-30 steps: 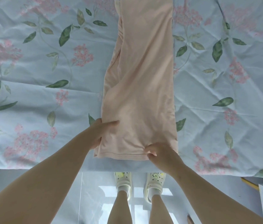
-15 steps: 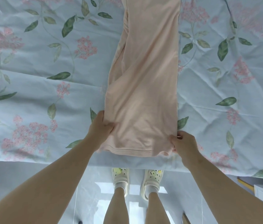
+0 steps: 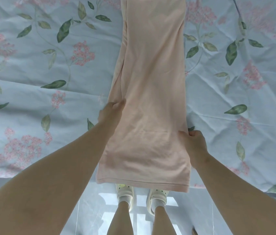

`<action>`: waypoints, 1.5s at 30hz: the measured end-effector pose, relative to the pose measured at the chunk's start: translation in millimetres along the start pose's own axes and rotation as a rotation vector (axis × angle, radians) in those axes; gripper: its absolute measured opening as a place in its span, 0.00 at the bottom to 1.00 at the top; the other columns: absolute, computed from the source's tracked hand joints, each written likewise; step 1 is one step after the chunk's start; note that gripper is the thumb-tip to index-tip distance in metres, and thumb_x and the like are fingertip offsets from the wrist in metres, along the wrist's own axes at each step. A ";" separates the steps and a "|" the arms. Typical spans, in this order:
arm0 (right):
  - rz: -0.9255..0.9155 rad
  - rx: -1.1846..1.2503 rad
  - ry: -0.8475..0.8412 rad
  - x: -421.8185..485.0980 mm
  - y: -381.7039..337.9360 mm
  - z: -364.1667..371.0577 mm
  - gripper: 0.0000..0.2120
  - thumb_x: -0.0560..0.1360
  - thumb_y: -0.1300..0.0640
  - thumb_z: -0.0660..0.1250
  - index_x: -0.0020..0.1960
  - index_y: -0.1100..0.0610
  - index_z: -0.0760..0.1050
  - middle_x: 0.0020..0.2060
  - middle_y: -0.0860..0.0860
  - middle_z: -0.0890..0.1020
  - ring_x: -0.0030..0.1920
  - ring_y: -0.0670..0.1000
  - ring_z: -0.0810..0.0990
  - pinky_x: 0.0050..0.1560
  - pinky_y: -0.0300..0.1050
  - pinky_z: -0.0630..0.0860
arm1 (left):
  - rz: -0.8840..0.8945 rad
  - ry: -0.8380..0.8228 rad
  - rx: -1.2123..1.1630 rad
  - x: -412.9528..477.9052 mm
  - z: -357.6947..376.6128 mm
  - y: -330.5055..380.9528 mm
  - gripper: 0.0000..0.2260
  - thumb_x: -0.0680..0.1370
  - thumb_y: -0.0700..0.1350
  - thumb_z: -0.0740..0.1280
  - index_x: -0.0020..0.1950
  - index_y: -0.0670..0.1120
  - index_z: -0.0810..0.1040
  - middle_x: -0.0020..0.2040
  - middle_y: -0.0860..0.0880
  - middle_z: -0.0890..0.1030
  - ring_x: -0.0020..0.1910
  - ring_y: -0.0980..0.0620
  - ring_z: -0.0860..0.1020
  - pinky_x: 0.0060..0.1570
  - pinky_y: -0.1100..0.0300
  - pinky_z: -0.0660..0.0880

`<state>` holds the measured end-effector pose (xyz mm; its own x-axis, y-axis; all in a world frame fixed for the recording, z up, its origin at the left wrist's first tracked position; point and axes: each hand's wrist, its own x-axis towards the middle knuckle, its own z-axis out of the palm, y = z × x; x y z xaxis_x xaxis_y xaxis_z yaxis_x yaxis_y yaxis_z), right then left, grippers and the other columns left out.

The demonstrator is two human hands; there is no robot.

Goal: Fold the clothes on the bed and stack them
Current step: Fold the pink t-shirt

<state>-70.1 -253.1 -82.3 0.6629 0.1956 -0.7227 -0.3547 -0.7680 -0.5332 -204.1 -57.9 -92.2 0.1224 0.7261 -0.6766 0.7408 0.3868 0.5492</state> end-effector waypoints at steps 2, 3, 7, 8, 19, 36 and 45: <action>0.014 0.010 0.002 10.2 -3.5 1.9 0.17 0.70 0.58 0.63 0.31 0.53 0.56 0.24 0.47 0.60 0.28 0.49 0.58 0.29 0.43 0.56 | -0.048 0.038 -0.020 14.5 2.6 16.8 0.32 0.69 0.69 0.54 0.61 0.49 0.76 0.59 0.41 0.77 0.58 0.37 0.74 0.61 0.44 0.71; 0.019 0.015 -0.002 15.2 -4.0 2.9 0.17 0.70 0.58 0.63 0.30 0.53 0.55 0.24 0.47 0.59 0.28 0.49 0.57 0.29 0.43 0.55 | -0.080 0.062 -0.022 21.2 3.1 25.5 0.35 0.67 0.70 0.52 0.62 0.48 0.76 0.60 0.42 0.76 0.60 0.38 0.73 0.62 0.45 0.70; 0.072 0.011 -0.011 32.3 -3.8 9.0 0.13 0.71 0.55 0.62 0.33 0.53 0.59 0.27 0.48 0.62 0.29 0.49 0.60 0.29 0.42 0.58 | -0.024 0.185 0.156 42.7 11.1 51.4 0.23 0.76 0.61 0.55 0.66 0.50 0.71 0.65 0.44 0.67 0.65 0.41 0.65 0.66 0.48 0.63; 0.086 0.011 -0.013 35.2 -3.4 10.6 0.10 0.71 0.53 0.63 0.37 0.55 0.63 0.30 0.48 0.65 0.30 0.49 0.63 0.29 0.42 0.60 | 0.008 0.202 0.198 46.4 13.3 54.0 0.19 0.77 0.57 0.57 0.65 0.53 0.70 0.64 0.45 0.64 0.64 0.42 0.63 0.66 0.49 0.63; 0.185 0.022 -0.093 50.4 -3.9 9.4 0.25 0.63 0.43 0.69 0.55 0.55 0.73 0.48 0.54 0.80 0.48 0.57 0.79 0.43 0.48 0.76 | 0.113 0.190 -0.011 64.0 -27.4 38.2 0.12 0.75 0.51 0.67 0.39 0.46 0.69 0.37 0.49 0.71 0.33 0.49 0.72 0.38 0.55 0.71; 0.065 0.068 -0.309 10.7 11.0 -26.3 0.03 0.77 0.59 0.64 0.48 0.57 0.77 0.39 0.50 0.79 0.37 0.48 0.75 0.35 0.38 0.67 | -0.066 -0.341 -0.021 -10.3 -49.7 -39.5 0.20 0.75 0.48 0.70 0.64 0.41 0.75 0.57 0.46 0.80 0.57 0.47 0.77 0.60 0.53 0.72; -0.188 0.329 -0.305 15.1 -60.7 -47.5 0.06 0.78 0.59 0.63 0.44 0.55 0.77 0.42 0.52 0.79 0.44 0.51 0.75 0.44 0.41 0.72 | 0.101 -0.253 -0.399 -16.3 -63.7 29.0 0.07 0.79 0.45 0.64 0.53 0.44 0.77 0.50 0.47 0.81 0.50 0.50 0.79 0.53 0.57 0.76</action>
<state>-7.2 -232.4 -40.0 0.5296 0.5199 -0.6703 -0.4699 -0.4781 -0.7420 -226.7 -22.4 -33.9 0.3742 0.6295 -0.6810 0.4113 0.5455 0.7302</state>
